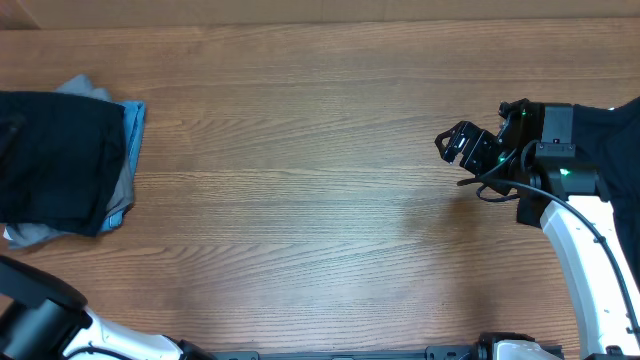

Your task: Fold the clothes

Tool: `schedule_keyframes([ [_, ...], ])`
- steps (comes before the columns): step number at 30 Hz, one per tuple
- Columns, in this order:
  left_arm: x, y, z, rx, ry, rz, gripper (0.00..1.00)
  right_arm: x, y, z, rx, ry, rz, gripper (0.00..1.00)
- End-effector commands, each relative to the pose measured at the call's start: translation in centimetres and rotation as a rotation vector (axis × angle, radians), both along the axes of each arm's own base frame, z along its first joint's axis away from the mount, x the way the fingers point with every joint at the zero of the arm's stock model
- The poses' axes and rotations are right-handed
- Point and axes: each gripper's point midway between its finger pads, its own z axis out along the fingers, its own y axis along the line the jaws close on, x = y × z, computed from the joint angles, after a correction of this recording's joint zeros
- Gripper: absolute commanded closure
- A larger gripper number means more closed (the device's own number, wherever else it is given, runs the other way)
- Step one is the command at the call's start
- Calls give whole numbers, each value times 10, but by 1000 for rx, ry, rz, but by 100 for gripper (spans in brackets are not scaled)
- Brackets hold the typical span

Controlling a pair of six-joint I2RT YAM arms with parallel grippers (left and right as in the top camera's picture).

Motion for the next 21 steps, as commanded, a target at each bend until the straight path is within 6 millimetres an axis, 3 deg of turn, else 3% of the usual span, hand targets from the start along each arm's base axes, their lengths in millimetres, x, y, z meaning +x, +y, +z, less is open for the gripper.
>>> schedule_keyframes([
  [1, -7, 24, -39, 114, 252, 148, 90, 0, -3, -2, -11, 1, -7, 0],
  [7, -20, 52, -90, 211, 471, 245, 91, 0, -3, -2, -11, 1, -7, 0],
  [9, -21, 53, -105, 190, 505, 240, 89, 0, -3, -2, -11, 1, -7, 0],
  [12, -23, 46, -120, 127, 542, 214, 94, 0, -3, -2, -11, 1, -7, 0],
  [15, -20, 41, -109, 129, 511, 205, 95, 0, -3, -2, -11, 1, -7, 0],
  [17, -18, 36, -90, 149, 482, 211, 95, 0, -3, -2, -11, 1, -7, 0],
  [21, -11, 13, -28, 213, 375, 224, 94, 0, -3, -2, -11, 1, -7, 0],
])
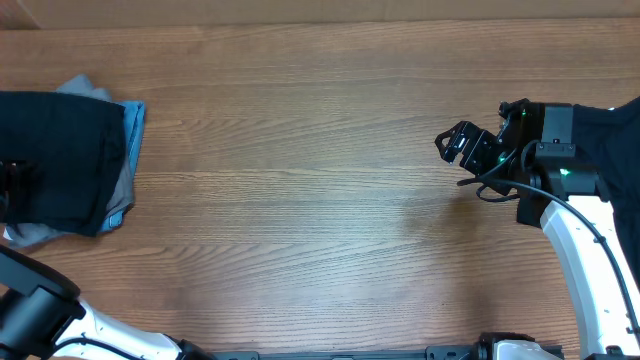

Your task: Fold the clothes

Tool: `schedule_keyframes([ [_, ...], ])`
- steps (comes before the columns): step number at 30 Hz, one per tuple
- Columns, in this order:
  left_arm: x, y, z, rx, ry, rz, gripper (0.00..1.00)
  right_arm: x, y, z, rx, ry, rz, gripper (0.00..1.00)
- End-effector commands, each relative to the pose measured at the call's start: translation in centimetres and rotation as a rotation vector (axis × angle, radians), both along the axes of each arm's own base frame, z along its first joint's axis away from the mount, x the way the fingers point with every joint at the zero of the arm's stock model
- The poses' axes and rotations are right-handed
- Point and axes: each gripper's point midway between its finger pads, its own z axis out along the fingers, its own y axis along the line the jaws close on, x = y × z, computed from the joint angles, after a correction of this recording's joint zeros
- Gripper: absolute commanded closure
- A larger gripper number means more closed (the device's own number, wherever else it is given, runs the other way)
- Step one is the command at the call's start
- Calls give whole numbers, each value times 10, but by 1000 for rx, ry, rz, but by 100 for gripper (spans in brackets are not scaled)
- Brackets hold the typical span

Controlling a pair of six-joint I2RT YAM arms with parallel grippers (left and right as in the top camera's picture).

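Note:
A stack of folded clothes lies at the table's left edge: a dark navy garment on top, with a blue one and a grey one showing beneath. My left gripper is a dark shape over the navy garment at the frame's left edge, and its jaws are not discernible. My right gripper hovers over bare wood at the right, its fingers apart with nothing between them. More dark clothing lies at the right edge, partly hidden under the right arm.
The wooden table runs across the whole view. The left arm's base sits at the bottom left, and the right arm's white link runs down the right side.
The left gripper's dark shape has shifted toward the table's front over the navy garment, and the left arm's base has shifted slightly. The right arm and the clothes have not moved.

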Motion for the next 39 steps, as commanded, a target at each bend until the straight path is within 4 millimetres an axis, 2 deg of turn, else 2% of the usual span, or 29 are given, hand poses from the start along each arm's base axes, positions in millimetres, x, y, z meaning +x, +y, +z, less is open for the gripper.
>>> schedule_keyframes([
  [1, 7, -33, 86, 109, -129, -20, 94, 0, -3, -2, -10, 1, -8, 0],
  [4, 9, -71, 125, 163, -183, -81, 92, 0, -3, -2, -10, 1, -8, 0],
  [6, 11, -103, 138, 183, -181, -136, 87, 0, -3, -2, -10, 1, -8, 0],
  [7, 14, -123, 142, 194, -177, -176, 81, 0, -3, -2, -10, 1, -8, 0],
  [8, 17, -138, 143, 204, -169, -207, 65, 0, -3, -2, -10, 1, -8, 0],
  [9, 21, -154, 143, 211, -160, -241, 43, 0, -3, -2, -10, 1, -8, 0],
  [10, 24, -169, 141, 216, -150, -276, 0, 0, -3, -2, -10, 1, -8, 0],
  [15, 39, -227, 124, 254, -86, -416, 0, 0, -3, -2, -10, 1, -8, 0],
  [22, 48, -267, 111, 308, -42, -510, 0, 0, -3, -2, -10, 1, -8, 0],
  [26, 48, -276, 111, 308, -46, -531, 0, 0, -3, -2, -10, 1, -8, 0],
  [39, 48, -275, 111, 308, -46, -530, 0, 0, -3, -2, -10, 1, -8, 0],
])
